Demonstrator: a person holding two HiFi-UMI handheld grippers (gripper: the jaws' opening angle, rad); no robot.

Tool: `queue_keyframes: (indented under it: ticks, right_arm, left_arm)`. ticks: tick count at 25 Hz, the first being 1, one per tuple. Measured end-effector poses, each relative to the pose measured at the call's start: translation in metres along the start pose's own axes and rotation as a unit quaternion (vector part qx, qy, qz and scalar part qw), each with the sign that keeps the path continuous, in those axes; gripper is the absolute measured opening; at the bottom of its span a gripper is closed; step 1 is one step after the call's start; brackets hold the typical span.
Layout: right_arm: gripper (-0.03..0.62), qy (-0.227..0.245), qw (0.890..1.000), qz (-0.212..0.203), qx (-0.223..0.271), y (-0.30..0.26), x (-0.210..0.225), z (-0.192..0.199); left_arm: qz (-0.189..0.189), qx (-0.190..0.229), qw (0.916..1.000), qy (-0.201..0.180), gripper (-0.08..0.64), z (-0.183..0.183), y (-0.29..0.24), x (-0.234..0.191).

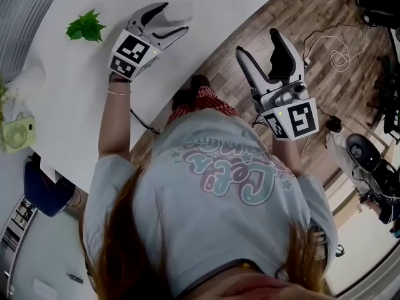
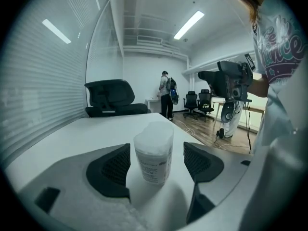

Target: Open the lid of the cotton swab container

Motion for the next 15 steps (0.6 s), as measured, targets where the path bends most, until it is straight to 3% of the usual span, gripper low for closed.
queue_keyframes:
  ticks: [15]
  right_arm:
    - [0.321,0.001,1.000,0.007,0.001,-0.001,0.009,-0.003]
  left_arm:
    - [0.043,-0.038,0.9982,-0.018,0.318,0.006,-0.021,0.003]
Point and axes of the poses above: the fingertips, and each gripper's own axes: y backward along the fingers, x to its right, z out of its underside, the point moved 6 cm from there along y, backward along the fingers, and after that the axes turned 9 degrees about -z, right-handed, at the moved point
